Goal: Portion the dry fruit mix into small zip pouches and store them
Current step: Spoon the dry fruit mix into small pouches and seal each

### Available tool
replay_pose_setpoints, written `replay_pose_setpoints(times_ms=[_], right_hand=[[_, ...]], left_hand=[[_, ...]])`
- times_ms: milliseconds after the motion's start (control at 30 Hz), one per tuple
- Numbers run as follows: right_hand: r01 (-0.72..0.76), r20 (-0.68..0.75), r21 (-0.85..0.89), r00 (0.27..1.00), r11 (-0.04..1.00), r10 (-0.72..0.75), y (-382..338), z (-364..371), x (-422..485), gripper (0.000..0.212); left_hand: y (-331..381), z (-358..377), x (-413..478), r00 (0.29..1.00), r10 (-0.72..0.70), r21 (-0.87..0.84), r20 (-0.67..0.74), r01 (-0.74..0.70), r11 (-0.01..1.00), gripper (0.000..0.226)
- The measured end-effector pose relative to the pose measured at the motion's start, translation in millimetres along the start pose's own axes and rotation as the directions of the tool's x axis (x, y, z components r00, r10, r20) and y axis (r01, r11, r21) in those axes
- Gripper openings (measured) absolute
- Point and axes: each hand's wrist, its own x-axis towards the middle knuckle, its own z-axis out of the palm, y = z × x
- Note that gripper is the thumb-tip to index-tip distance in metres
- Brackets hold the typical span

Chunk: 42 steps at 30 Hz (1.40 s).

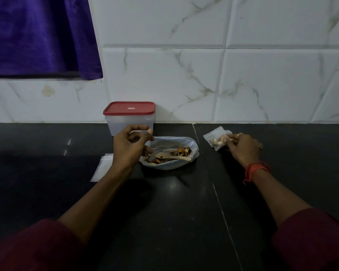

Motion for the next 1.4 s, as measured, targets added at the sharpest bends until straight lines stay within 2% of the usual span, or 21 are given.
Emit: replay_pose_setpoints(times_ms=[67,233,300,367,467,567,633,700,767,867,967,1033,1200,1333,1400], right_hand=[[0.021,-0.037,-0.131,0.999,0.991,-0.026,0.0,1.1,-1.3,0.040],[0.000,-0.054,-0.300,0.998,0.954,-0.017,-13.9,-7.2,-12.9,0.044],[0.029,-0.109,-0.375,0.991,0.927,-0.075,-22.1,-11.8,-18.2,0.040],[0.086,-0.140,-0.338,0.980,0.937,-0.141,-33.0,-13.2,-22.7,0.033],[0.245,-0.148,-0.182,0.951,0.952,-0.273,-56.3,-8.6,-32.1,0.021],[0.449,-0.148,-0.100,0.876,0.888,-0.459,-81.3,-0.8,-48.2,0.015],[0.554,-0.136,-0.052,0.821,0.831,-0.555,-95.1,2.9,-60.9,0.014],[0.627,-0.112,-0.040,0.771,0.778,-0.627,-106.4,7.4,-73.0,0.016],[0.673,-0.076,-0.036,0.735,0.738,-0.674,-115.3,12.5,-83.0,0.017],[0.727,-0.053,-0.017,0.685,0.686,-0.727,-122.6,19.1,-93.9,0.019],[0.756,-0.031,-0.017,0.654,0.654,-0.756,-123.4,23.0,-99.7,0.023],[0.757,0.003,-0.018,0.653,0.653,-0.757,-122.1,24.6,-100.5,0.026],[0.747,0.033,-0.013,0.665,0.665,-0.746,-120.5,24.3,-99.4,0.023],[0.735,0.029,-0.003,0.678,0.678,-0.735,-121.5,24.7,-99.7,0.025],[0.726,0.005,0.032,0.688,0.687,-0.726,-122.9,23.9,-100.1,0.025]], left_hand=[[0.7,-0.3,-0.1,1.000,0.000,-0.004,-0.001,0.000,1.000,0.017],[3.7,-3.2,1.0,0.999,0.020,0.038,-0.029,-0.019,0.999,0.018],[2.2,-11.8,5.8,0.995,0.076,0.164,-0.068,-0.064,0.984,0.019],[0.8,-26.0,14.3,0.985,0.146,0.374,-0.094,-0.101,0.922,0.020],[4.2,-47.9,24.2,0.986,0.152,0.699,-0.065,-0.064,0.712,0.015],[6.8,-65.2,30.3,0.999,0.024,0.849,-0.031,0.014,0.528,0.012],[4.5,-77.1,37.3,0.993,-0.122,0.905,-0.001,0.053,0.422,0.016],[2.8,-87.8,43.5,0.955,-0.294,0.945,0.028,0.071,0.318,0.022],[-0.7,-96.0,48.2,0.902,-0.427,0.963,0.063,0.057,0.263,0.034],[-4.9,-103.7,51.1,0.858,-0.506,0.966,0.082,0.057,0.253,0.043],[-6.5,-106.7,49.2,0.896,-0.439,0.956,0.075,0.060,0.286,0.042],[-2.8,-103.9,44.1,0.912,-0.404,0.950,0.073,0.060,0.306,0.036],[0.6,-100.1,40.5,0.919,-0.386,0.958,0.082,0.034,0.283,0.019],[5.3,-96.9,37.7,0.938,-0.340,0.960,0.068,0.032,0.279,0.016],[9.9,-96.2,39.1,0.948,-0.312,0.947,0.071,0.034,0.319,0.016]])
